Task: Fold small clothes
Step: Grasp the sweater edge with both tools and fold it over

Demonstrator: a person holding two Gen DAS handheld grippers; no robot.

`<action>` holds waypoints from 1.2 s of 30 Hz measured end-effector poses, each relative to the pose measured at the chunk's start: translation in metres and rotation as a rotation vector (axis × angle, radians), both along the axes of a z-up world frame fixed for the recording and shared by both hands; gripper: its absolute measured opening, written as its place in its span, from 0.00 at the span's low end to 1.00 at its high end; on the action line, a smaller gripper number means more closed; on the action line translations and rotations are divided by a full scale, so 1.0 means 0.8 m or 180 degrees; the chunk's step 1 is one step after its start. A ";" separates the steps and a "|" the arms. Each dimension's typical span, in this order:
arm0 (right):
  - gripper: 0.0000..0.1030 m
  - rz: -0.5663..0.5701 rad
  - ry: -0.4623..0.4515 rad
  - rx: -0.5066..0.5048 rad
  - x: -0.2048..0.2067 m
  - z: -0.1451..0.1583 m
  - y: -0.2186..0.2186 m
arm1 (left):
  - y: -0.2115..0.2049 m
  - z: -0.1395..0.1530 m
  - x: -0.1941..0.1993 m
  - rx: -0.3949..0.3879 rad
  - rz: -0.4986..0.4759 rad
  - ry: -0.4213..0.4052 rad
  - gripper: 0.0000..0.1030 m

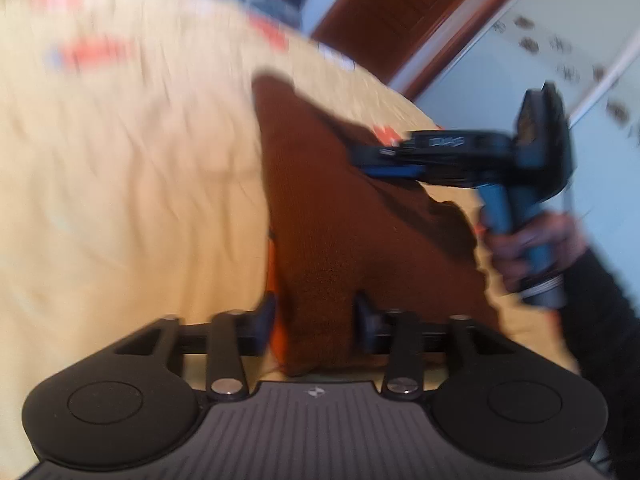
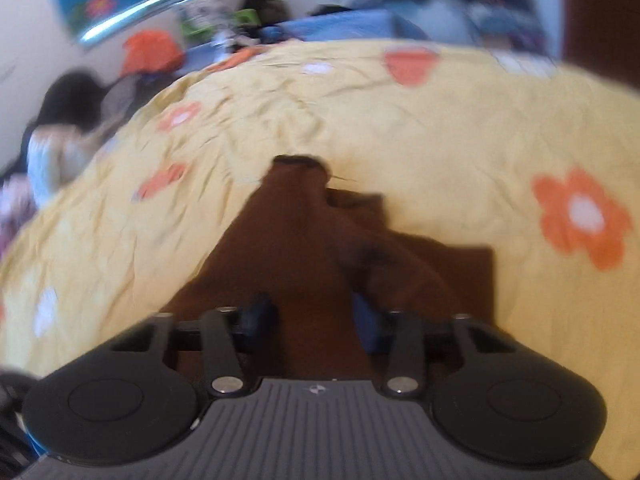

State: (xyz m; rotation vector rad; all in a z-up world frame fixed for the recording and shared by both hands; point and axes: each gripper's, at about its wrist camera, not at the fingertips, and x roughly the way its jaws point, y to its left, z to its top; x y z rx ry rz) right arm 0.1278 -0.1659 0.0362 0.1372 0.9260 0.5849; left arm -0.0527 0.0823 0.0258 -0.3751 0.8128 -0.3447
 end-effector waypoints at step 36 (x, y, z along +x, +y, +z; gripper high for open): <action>0.73 -0.0609 0.0124 0.0871 -0.115 0.012 -0.170 | -0.048 0.007 -0.055 0.0966 -0.0653 -0.0551 0.15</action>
